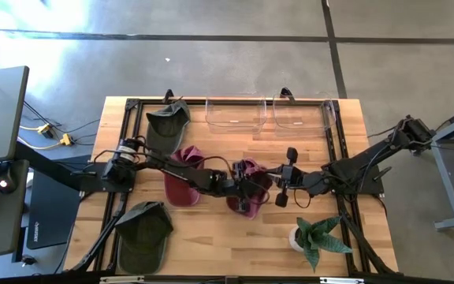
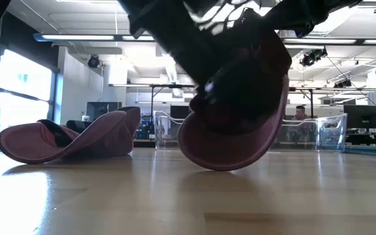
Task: Pick & Place hat
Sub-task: Put the right red cap into the left transparent bin
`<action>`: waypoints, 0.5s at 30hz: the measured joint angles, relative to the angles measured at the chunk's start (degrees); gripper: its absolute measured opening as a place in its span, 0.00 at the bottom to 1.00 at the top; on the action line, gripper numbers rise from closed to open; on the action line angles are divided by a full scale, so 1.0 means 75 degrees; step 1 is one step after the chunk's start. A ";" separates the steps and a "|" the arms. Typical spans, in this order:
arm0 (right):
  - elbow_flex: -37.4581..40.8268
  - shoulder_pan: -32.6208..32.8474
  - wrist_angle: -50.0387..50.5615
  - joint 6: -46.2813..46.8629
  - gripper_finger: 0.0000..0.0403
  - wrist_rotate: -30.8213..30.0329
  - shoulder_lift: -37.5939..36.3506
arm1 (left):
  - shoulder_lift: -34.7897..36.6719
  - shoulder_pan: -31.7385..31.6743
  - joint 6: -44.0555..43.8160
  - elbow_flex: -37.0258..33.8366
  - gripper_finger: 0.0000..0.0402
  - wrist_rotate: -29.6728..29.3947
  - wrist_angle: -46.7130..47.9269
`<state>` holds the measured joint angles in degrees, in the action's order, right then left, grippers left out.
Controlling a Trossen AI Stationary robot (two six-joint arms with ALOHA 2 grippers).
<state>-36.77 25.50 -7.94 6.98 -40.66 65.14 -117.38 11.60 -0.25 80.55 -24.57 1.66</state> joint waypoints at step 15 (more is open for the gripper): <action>0.0000 0.0008 0.0049 -0.0076 0.04 -0.0041 0.0000 | 0.0318 0.0168 -0.0043 0.0003 0.01 0.0149 0.1048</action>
<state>-36.77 25.56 -7.58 6.42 -40.97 65.14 -115.00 12.86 -0.57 80.57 -23.45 9.52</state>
